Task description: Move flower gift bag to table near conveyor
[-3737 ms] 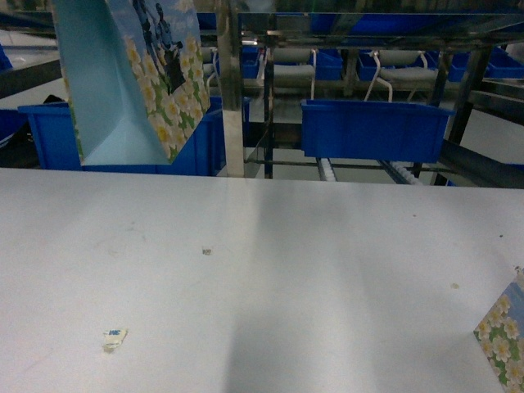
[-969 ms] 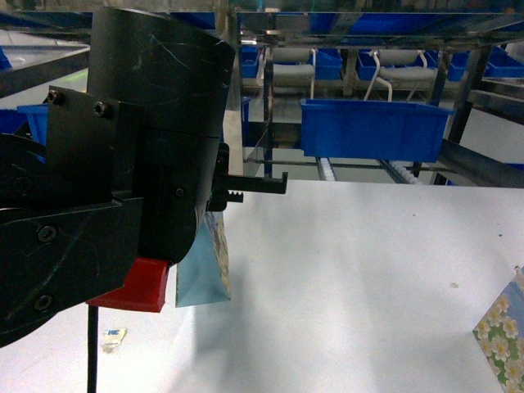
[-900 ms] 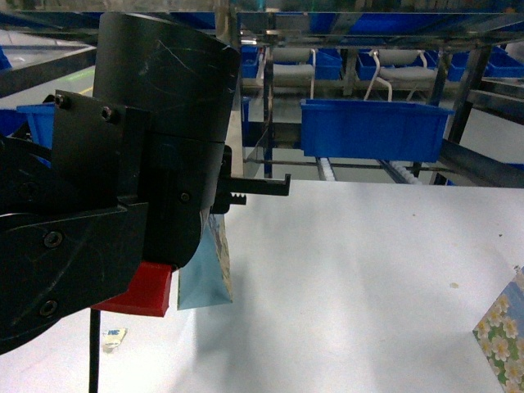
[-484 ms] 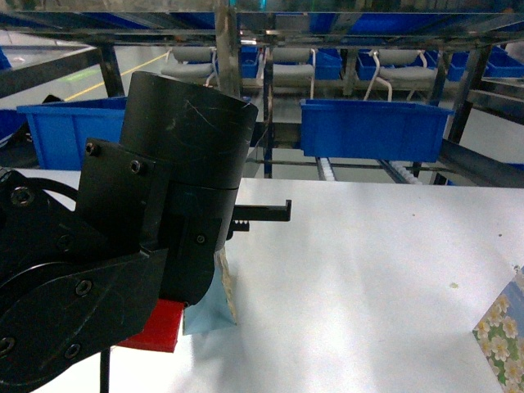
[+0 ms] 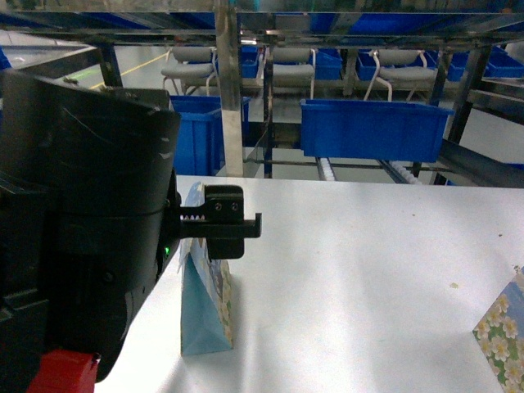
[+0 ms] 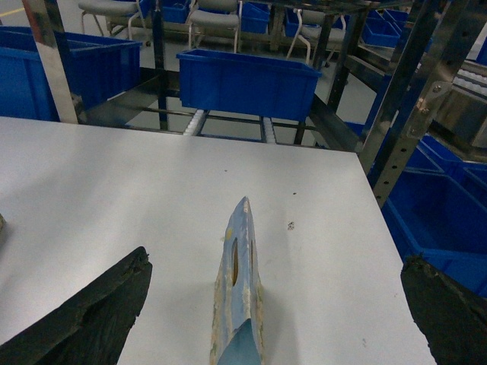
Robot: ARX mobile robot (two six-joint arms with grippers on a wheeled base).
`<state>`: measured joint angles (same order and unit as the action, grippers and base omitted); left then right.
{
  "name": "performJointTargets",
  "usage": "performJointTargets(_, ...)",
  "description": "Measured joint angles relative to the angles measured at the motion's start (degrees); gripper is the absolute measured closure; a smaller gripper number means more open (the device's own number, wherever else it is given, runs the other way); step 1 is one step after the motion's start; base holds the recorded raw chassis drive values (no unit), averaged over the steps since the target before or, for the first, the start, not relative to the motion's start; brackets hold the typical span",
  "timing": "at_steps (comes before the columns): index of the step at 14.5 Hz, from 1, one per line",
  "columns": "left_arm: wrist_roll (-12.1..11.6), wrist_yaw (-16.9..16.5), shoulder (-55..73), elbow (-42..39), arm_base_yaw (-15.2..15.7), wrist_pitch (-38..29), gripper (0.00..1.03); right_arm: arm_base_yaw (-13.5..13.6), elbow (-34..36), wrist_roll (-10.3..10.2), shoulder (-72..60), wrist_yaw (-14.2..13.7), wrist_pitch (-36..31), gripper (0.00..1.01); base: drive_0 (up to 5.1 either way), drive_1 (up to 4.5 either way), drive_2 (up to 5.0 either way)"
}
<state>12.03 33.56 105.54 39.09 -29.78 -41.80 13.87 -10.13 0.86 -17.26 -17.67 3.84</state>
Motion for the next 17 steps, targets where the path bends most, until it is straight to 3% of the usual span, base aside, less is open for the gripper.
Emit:
performJointTargets(1, -0.4, -1.7, -3.8, -0.3, 0.7, 0.5, 0.03, 0.0, 0.0, 0.0, 0.0, 0.0, 0.0, 0.03, 0.0, 0.0, 0.0)
performJointTargets(4, -1.0, -2.5, -11.8, -1.5, 3.2, 1.0, 0.05, 0.0, 0.0, 0.0, 0.0, 0.0, 0.0, 0.03, 0.0, 0.0, 0.0)
performJointTargets(6, -3.0, -3.2, -18.1, -3.7, 5.0, 1.6, 0.05, 0.0, 0.0, 0.0, 0.0, 0.0, 0.0, 0.03, 0.0, 0.0, 0.0)
performJointTargets(10, -5.6, -4.7, -33.0, -6.6, 8.0, 9.2, 0.05, 0.0, 0.0, 0.0, 0.0, 0.0, 0.0, 0.03, 0.0, 0.0, 0.0)
performJointTargets(11, -6.4, -4.3, -35.4, -6.6, 8.2, 10.1, 0.05, 0.0, 0.0, 0.0, 0.0, 0.0, 0.0, 0.03, 0.0, 0.0, 0.0)
performJointTargets(12, -9.2, -1.8, -39.4, -6.6, 8.3, 11.4, 0.05, 0.0, 0.0, 0.0, 0.0, 0.0, 0.0, 0.03, 0.0, 0.0, 0.0)
performJointTargets(16, -10.2, -2.4, -39.4, -6.7, 8.6, 11.0, 0.06, 0.0, 0.0, 0.0, 0.0, 0.0, 0.0, 0.03, 0.0, 0.0, 0.0)
performJointTargets(17, -10.9, -11.1, -41.2, -10.1, 11.2, 5.9, 0.2, -0.5, 0.9, 0.0, 0.6, 1.7, -4.1, 0.07, 0.0, 0.0, 0.0)
